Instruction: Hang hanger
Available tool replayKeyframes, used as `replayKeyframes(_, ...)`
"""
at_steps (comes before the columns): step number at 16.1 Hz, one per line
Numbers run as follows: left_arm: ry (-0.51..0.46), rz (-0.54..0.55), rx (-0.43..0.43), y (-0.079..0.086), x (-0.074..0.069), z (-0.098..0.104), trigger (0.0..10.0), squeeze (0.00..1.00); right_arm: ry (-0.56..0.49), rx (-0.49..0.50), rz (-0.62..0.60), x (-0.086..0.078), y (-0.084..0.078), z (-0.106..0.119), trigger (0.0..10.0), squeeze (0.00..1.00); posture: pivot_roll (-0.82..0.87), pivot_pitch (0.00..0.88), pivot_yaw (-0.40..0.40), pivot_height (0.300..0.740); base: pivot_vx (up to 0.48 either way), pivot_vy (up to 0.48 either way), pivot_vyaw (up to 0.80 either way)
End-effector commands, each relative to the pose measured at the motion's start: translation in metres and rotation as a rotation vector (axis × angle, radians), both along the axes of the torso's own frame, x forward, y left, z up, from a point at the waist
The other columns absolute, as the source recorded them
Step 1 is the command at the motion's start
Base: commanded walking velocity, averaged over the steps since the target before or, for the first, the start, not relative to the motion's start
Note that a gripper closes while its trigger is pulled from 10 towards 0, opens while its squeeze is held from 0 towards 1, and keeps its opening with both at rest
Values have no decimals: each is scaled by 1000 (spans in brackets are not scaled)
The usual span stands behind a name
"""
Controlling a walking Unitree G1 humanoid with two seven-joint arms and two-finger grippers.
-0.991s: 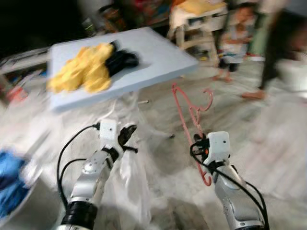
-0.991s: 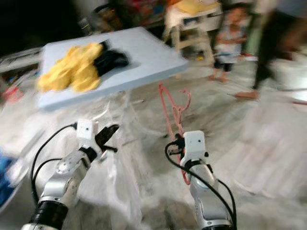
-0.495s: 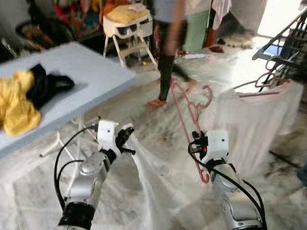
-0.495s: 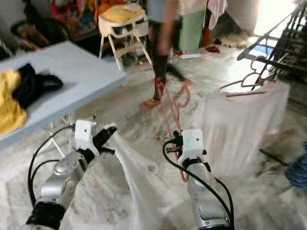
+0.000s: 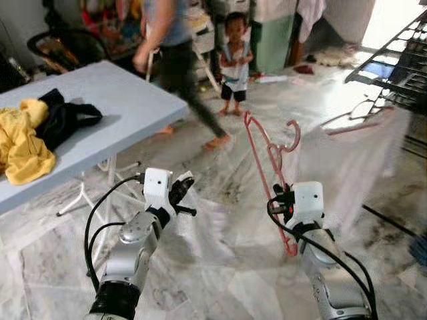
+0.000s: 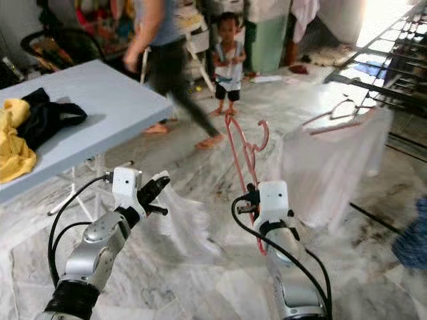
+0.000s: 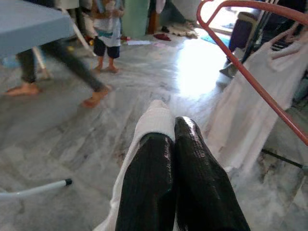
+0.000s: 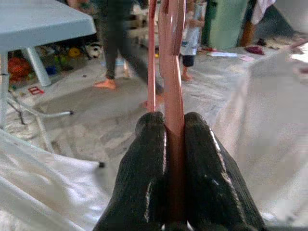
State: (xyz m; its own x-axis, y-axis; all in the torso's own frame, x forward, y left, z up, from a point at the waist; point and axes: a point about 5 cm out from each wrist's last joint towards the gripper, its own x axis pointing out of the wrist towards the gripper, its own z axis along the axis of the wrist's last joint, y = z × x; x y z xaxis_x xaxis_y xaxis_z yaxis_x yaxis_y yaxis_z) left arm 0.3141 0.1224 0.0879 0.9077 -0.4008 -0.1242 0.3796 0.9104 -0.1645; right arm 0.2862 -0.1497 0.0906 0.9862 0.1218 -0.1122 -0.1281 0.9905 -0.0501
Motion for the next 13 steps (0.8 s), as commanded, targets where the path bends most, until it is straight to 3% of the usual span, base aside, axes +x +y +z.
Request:
replayKeyframes(1, -28, 4, 18, 3, 4, 7, 10000, 0, -31, 5, 16, 3, 2, 8, 10000, 0, -110, 14, 88, 740, 0, 0, 0)
replayKeyframes(3, -73, 9, 59, 11, 16, 21, 10000, 0, -41, -22, 40, 3, -3, 10, 10000, 0, -108, 21, 87, 740, 0, 0, 0)
replayKeyframes(5, -105, 25, 153, 27, 32, 34, 10000, 0, -70, -53, 68, 9, -15, 21, 10000, 0, -115, 34, 92, 740, 0, 0, 0)
replayKeyframes(6, -115, 24, 154, 29, 36, 40, 10000, 0, -70, -55, 89, 11, -18, 24, 10000, 0, -115, 41, 93, 740, 0, 0, 0)
replayKeyframes(9, -142, -147, 195, 23, 47, 57, 10000, 0, -70, -93, 220, 15, -30, 35, 10000, 0, -125, 56, 84, 740, 0, 0, 0)
replayKeyframes(10, -160, -161, 249, 24, 54, 64, 10000, 0, -64, -108, 264, 16, -35, 40, 10000, 0, -125, 56, 84, 740, 0, 0, 0)
replayKeyframes(12, -206, 38, 358, 44, 74, 85, 10000, 0, -41, -148, 372, 16, -41, 48, 10000, 0, -138, 66, 89, 740, 0, 0, 0)
replayKeyframes(13, -233, 27, 286, 46, 78, 97, 10000, 0, -19, -174, 443, 12, -42, 48, 10000, 0, -142, 68, 92, 740, 0, 0, 0)
